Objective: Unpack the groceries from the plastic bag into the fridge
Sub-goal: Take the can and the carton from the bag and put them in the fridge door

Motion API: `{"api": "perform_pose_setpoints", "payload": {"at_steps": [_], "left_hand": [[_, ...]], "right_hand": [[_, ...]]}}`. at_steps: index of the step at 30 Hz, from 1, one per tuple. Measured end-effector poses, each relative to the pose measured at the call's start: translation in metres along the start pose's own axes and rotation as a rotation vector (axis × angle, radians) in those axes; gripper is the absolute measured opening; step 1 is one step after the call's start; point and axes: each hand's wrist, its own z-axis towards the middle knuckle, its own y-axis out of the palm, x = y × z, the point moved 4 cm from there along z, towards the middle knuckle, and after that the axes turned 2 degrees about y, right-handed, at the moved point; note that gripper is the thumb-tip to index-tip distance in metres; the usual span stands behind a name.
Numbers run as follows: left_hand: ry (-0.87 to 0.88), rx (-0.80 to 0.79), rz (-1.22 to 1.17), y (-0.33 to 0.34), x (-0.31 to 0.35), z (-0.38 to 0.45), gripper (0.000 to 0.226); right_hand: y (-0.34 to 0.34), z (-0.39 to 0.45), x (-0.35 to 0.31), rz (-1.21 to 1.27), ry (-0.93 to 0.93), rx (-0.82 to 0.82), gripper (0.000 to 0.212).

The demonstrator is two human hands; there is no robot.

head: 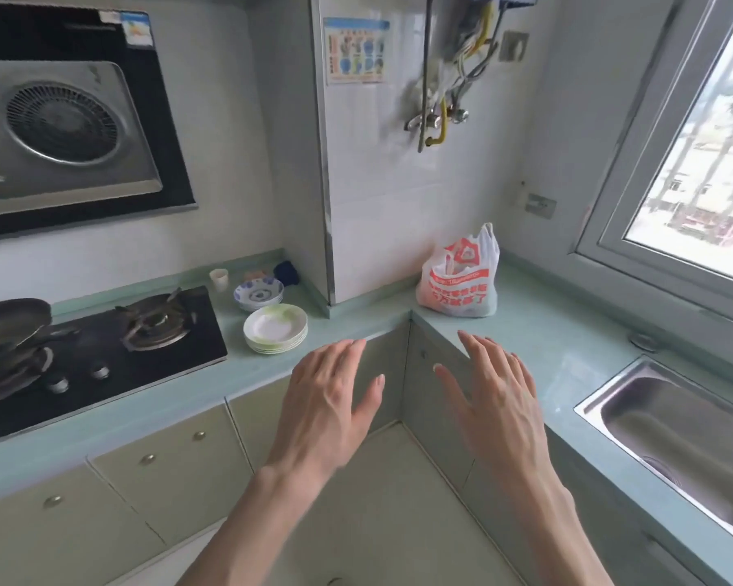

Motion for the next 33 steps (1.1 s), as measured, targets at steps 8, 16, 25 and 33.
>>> {"api": "perform_pose_setpoints", "payload": {"at_steps": [8,16,25,33], "left_hand": [[0.116,-0.004,-0.082,0.059,-0.005,0.11,0.055],[0.148,-0.022,-0.157,0.119,-0.038,0.217,0.055],[0.201,-0.074,-0.163,0.183,-0.059,0.31,0.055],[0.201,-0.151,-0.187,0.25,-0.051,0.357,0.057]], "right_hand": [[0.025,0.077,0.033,-0.051,0.055,0.055,0.058],[0.076,0.179,0.049,-0.122,0.078,0.061,0.054],[0.125,0.258,0.072,-0.159,0.137,0.064,0.053],[0.154,0.302,0.113,-0.151,0.187,0.057,0.052]]}}
